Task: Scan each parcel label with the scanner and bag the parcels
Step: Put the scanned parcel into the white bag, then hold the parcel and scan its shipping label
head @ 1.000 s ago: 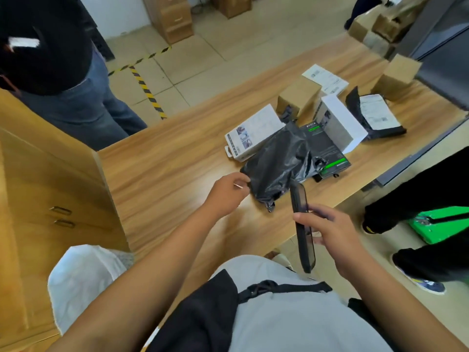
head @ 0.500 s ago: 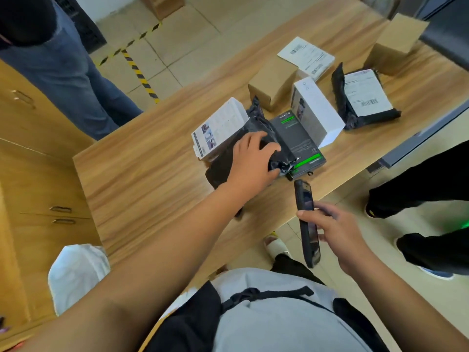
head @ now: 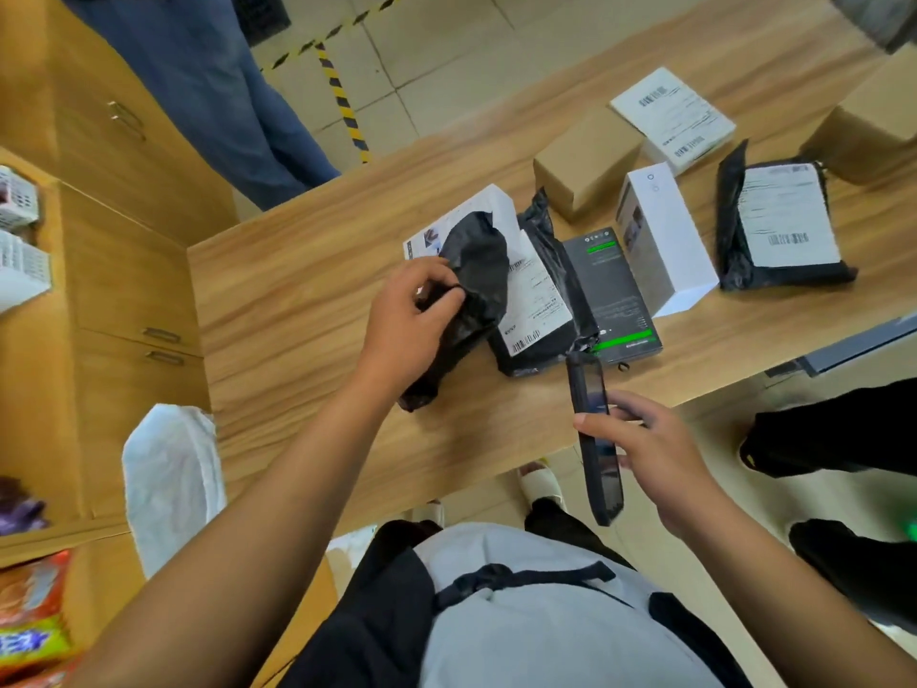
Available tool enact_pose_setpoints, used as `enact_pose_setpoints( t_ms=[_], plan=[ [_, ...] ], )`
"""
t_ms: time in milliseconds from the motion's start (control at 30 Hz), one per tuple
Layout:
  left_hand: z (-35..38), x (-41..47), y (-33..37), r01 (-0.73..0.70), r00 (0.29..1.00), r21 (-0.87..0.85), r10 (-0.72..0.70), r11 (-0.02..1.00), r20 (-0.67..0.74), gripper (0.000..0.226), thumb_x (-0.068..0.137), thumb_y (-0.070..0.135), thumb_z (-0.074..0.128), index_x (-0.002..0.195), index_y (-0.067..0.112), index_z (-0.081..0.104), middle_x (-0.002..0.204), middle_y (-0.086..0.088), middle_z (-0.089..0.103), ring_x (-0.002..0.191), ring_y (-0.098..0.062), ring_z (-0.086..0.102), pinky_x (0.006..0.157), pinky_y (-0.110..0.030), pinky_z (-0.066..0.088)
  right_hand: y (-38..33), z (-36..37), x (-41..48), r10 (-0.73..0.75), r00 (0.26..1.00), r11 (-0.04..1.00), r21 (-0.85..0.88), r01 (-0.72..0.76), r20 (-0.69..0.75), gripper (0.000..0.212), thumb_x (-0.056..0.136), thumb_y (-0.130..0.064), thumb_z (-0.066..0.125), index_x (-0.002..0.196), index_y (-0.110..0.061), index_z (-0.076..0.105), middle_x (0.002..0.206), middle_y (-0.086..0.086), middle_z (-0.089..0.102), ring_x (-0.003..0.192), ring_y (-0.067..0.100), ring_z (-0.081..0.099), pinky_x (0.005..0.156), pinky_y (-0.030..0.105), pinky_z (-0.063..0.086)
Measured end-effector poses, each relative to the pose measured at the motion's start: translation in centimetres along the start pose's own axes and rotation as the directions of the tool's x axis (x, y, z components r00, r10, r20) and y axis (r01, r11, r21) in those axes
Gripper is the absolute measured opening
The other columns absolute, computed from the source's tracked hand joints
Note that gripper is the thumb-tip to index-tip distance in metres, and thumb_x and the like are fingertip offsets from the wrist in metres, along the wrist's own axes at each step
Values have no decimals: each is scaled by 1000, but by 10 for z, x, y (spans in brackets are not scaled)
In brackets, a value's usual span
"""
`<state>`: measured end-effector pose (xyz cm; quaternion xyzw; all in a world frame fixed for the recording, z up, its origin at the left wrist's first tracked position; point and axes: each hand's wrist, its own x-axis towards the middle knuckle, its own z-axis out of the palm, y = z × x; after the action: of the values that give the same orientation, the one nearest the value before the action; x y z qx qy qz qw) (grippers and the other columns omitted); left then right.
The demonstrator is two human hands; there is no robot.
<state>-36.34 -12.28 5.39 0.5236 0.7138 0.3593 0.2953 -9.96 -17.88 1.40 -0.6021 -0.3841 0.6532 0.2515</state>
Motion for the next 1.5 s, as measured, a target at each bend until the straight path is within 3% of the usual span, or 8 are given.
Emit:
enact_pose_setpoints(
  t_ms=[300, 533, 700, 867, 1000, 1233, 1400, 1500],
  plan=[
    [-77, -31, -51, 245, 832, -592, -480, 768, -278, 16, 95, 5, 60, 86, 18, 62, 92, 4, 69, 89, -8, 68, 77, -30, 58, -15, 22, 26, -25, 986, 998, -48, 33, 165, 39, 55, -47, 85, 92, -33, 81, 87, -5, 68, 95, 30, 69, 87, 57, 58],
    [-94, -91, -122, 374, 600, -630, -696, 680, -395, 8, 93, 15, 66, 88, 21, 64, 98, 3, 67, 99, -15, 69, 72, -24, 55, -25, 50, 43, -30, 952, 985, -150, 80, 305, 23, 75, -22, 88, 83, -42, 78, 93, -9, 72, 85, 5, 70, 82, 45, 58],
    [-74, -145, -155, 570, 478, -545, -788, 615, -389, 5, 89, 20, 69, 87, 24, 66, 97, 2, 68, 87, -15, 63, 68, -25, 48, -34, 65, 52, -34, 931, 972, -205, 116, 364, 18, 74, -20, 88, 83, -34, 81, 89, -6, 76, 94, 25, 71, 90, 53, 56],
    [-36, -186, -151, 764, 595, -266, -801, 588, -62, 10, 85, 12, 72, 93, 17, 74, 95, 2, 72, 92, -17, 66, 74, -23, 48, -37, 74, 54, -33, 897, 955, -252, 159, 440, 67, 70, -34, 91, 130, -17, 69, 116, 2, 70, 108, 23, 66, 99, 56, 54],
    [-45, -200, -125, 753, 645, -132, -681, 645, 348, 11, 87, 27, 73, 97, 29, 78, 101, 11, 74, 97, -5, 67, 77, -16, 49, -36, 75, 55, -33, 887, 949, -263, 172, 461, 46, 71, -31, 90, 115, -26, 77, 97, 0, 76, 96, 26, 72, 94, 61, 56],
    [-72, -153, -117, 632, 668, -326, -707, 703, -231, 8, 91, 28, 69, 98, 31, 71, 101, 16, 66, 89, -2, 60, 69, -20, 43, -28, 68, 53, -43, 913, 969, -205, 137, 406, 60, 73, -25, 89, 129, -14, 69, 110, 0, 70, 108, 28, 66, 98, 57, 54],
    [-58, -107, -136, 717, 662, -194, -741, 669, -112, 30, 91, 33, 68, 119, 21, 66, 113, 6, 62, 95, -10, 59, 78, -27, 43, -22, 56, 49, -54, 920, 976, -175, 131, 387, 34, 73, -21, 90, 105, -25, 79, 95, -2, 76, 97, 26, 72, 88, 52, 57],
    [-48, -94, -148, 768, 605, -281, -796, 575, 23, 24, 87, 28, 74, 107, 17, 69, 107, -2, 71, 90, -16, 68, 66, -25, 50, -20, 48, 44, -85, 925, 981, -134, 143, 370, 29, 68, -24, 93, 90, -40, 81, 80, -16, 73, 80, 7, 71, 73, 40, 57]
  ],
)
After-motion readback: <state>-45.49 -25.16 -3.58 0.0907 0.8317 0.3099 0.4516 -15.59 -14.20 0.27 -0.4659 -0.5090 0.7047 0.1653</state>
